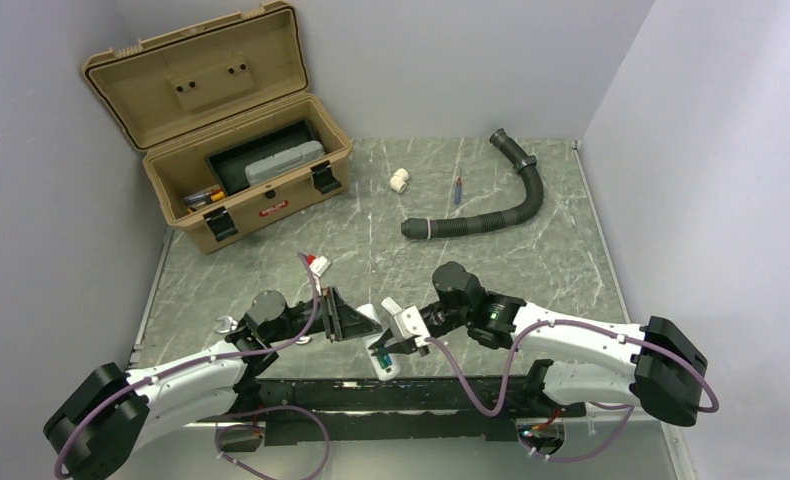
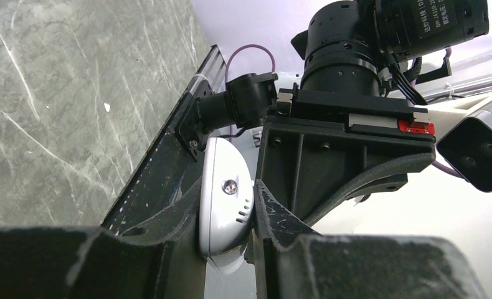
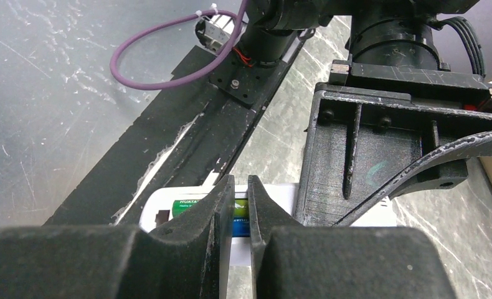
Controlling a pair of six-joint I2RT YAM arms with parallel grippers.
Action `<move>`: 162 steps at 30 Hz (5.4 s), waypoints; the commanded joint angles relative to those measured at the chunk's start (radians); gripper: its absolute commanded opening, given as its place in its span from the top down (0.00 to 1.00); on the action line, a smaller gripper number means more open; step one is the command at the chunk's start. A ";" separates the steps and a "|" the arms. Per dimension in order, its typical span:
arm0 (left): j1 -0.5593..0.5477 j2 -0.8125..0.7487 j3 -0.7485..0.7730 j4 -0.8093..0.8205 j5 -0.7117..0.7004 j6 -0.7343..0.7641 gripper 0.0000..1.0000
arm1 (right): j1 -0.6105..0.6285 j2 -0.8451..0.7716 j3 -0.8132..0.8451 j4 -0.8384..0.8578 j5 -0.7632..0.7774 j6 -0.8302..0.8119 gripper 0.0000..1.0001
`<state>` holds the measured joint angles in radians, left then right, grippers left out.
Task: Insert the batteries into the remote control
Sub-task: Load the battery into the remote control.
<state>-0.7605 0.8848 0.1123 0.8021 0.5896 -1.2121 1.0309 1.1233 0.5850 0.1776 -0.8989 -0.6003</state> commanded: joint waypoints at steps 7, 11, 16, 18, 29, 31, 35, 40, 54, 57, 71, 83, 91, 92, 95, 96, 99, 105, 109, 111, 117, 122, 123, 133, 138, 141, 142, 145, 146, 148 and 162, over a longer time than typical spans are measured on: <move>-0.017 0.017 0.040 0.125 0.053 -0.019 1.00 | -0.022 -0.013 0.003 0.003 0.026 0.033 0.82; -0.018 0.071 0.030 0.169 0.044 -0.016 1.00 | -0.022 -0.027 0.001 0.031 0.010 0.054 0.82; -0.018 0.146 0.014 0.272 0.045 -0.035 1.00 | -0.022 -0.073 -0.013 0.112 -0.008 0.116 0.80; -0.017 0.165 0.012 0.295 0.046 -0.041 1.00 | -0.022 -0.106 -0.026 0.153 -0.012 0.156 0.80; -0.018 0.110 0.024 0.183 0.016 0.012 1.00 | -0.020 -0.426 -0.239 0.338 0.345 0.664 0.52; -0.017 0.090 0.028 0.161 0.011 0.025 1.00 | -0.020 -0.478 -0.262 0.298 0.455 0.828 0.51; -0.019 0.054 0.037 0.113 -0.004 0.047 1.00 | -0.020 -0.544 -0.271 0.134 0.732 1.155 0.46; -0.017 0.019 0.041 0.082 -0.020 0.054 1.00 | -0.020 -0.516 -0.212 -0.109 0.839 1.325 0.36; -0.017 -0.005 0.048 0.057 -0.026 0.061 1.00 | -0.019 -0.312 -0.236 0.109 0.547 1.448 0.20; -0.018 0.000 0.047 0.063 -0.026 0.059 1.00 | -0.013 -0.283 -0.240 0.157 0.514 1.459 0.20; -0.017 0.008 0.055 0.065 -0.023 0.057 1.00 | 0.048 -0.207 -0.226 0.207 0.463 1.422 0.29; -0.017 0.003 0.056 0.060 -0.023 0.059 1.00 | 0.064 -0.161 -0.221 0.249 0.448 1.424 0.46; -0.017 0.004 0.053 0.066 -0.021 0.056 1.00 | 0.066 -0.176 -0.244 0.301 0.449 1.447 0.37; -0.017 0.004 0.052 0.069 -0.021 0.056 1.00 | 0.066 -0.181 -0.250 0.307 0.451 1.450 0.37; -0.017 0.002 0.049 0.072 -0.021 0.052 1.00 | 0.065 -0.201 -0.259 0.303 0.456 1.449 0.38; -0.018 0.001 0.050 0.069 -0.022 0.053 1.00 | 0.066 -0.206 -0.261 0.297 0.457 1.448 0.39; -0.017 -0.004 0.052 0.063 -0.023 0.055 1.00 | 0.066 -0.215 -0.266 0.285 0.461 1.446 0.42; -0.018 -0.007 0.053 0.059 -0.023 0.056 1.00 | 0.065 -0.217 -0.268 0.276 0.462 1.441 0.47; -0.017 -0.008 0.053 0.058 -0.025 0.055 1.00 | 0.067 -0.211 -0.271 0.285 0.451 1.444 0.52; -0.017 -0.010 0.052 0.057 -0.025 0.055 1.00 | 0.066 -0.211 -0.275 0.289 0.449 1.445 0.55; -0.018 -0.012 0.052 0.055 -0.025 0.054 1.00 | 0.065 -0.217 -0.278 0.285 0.451 1.447 0.59; -0.017 -0.016 0.050 0.059 -0.026 0.052 1.00 | 0.066 -0.217 -0.280 0.287 0.450 1.450 0.63; -0.018 -0.017 0.050 0.056 -0.027 0.052 1.00 | 0.066 -0.216 -0.279 0.289 0.451 1.450 0.64; -0.018 -0.036 0.052 0.036 -0.033 0.054 1.00 | 0.066 -0.187 -0.267 0.304 0.440 1.445 0.71; -0.018 -0.042 0.044 0.034 -0.054 0.039 1.00 | 0.066 -0.168 -0.250 0.298 0.439 1.430 0.74; -0.017 -0.043 0.039 0.036 -0.066 0.029 1.00 | 0.066 -0.160 -0.240 0.287 0.441 1.419 0.75; -0.017 -0.043 0.039 0.034 -0.069 0.029 1.00 | 0.066 -0.159 -0.237 0.284 0.442 1.417 0.75; -0.017 -0.044 0.041 0.028 -0.078 0.026 1.00 | 0.067 -0.153 -0.228 0.269 0.446 1.405 0.76; -0.018 -0.043 0.041 0.028 -0.081 0.025 1.00 | 0.067 -0.153 -0.224 0.263 0.448 1.398 0.77; -0.018 -0.042 0.041 0.026 -0.086 0.022 1.00 | 0.067 -0.154 -0.218 0.250 0.456 1.393 0.79; -0.018 -0.056 0.046 -0.047 -0.130 0.017 1.00 | 0.075 -0.189 -0.172 0.086 0.563 1.326 0.84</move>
<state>-0.7788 0.8406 0.1295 0.7609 0.5262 -1.1595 1.0931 0.9512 0.3691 0.3141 -0.3954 0.8021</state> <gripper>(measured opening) 0.300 0.346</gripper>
